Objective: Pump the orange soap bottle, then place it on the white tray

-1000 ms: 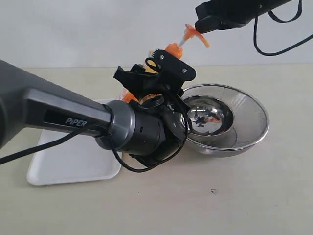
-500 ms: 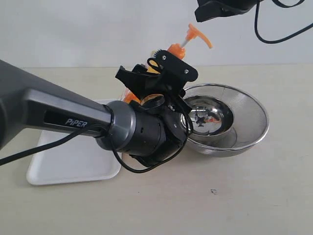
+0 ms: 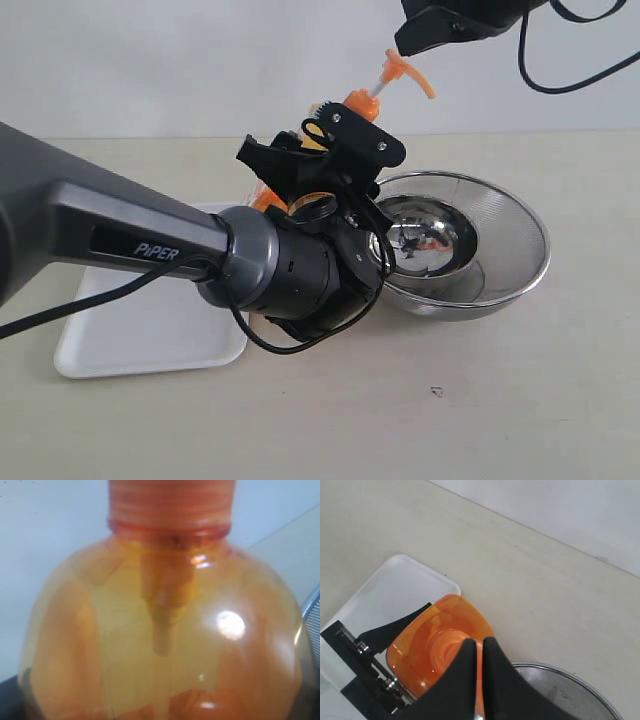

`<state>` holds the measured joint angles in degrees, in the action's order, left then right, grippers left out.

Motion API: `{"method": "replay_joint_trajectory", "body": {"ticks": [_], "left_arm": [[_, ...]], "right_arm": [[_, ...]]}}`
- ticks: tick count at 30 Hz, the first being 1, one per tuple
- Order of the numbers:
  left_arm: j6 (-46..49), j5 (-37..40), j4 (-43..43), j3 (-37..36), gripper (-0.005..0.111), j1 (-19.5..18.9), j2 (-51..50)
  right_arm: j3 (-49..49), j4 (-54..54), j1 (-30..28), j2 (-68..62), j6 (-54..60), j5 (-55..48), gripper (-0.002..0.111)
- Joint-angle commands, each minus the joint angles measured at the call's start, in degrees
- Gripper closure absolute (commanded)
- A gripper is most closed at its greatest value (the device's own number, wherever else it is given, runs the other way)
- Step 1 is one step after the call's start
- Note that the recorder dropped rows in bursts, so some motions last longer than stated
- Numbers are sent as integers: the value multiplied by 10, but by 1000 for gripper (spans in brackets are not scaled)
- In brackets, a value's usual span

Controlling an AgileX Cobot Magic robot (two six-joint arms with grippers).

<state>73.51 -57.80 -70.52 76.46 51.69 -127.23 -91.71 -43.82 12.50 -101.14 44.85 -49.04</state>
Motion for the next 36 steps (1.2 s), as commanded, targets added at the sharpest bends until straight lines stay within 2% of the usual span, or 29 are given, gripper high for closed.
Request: {"method": "replay_joint_trajectory", "body": {"ticks": [1, 31, 36], "left_arm": [[-7, -6, 11, 5, 102, 3, 8], [-7, -6, 11, 5, 102, 3, 8], [-7, -6, 11, 5, 102, 3, 8]], "right_arm": [[-3, 2, 1, 6, 0, -15, 109], [-3, 1, 1, -47, -2, -54, 109], [-3, 8, 18, -47, -2, -55, 109]]}}
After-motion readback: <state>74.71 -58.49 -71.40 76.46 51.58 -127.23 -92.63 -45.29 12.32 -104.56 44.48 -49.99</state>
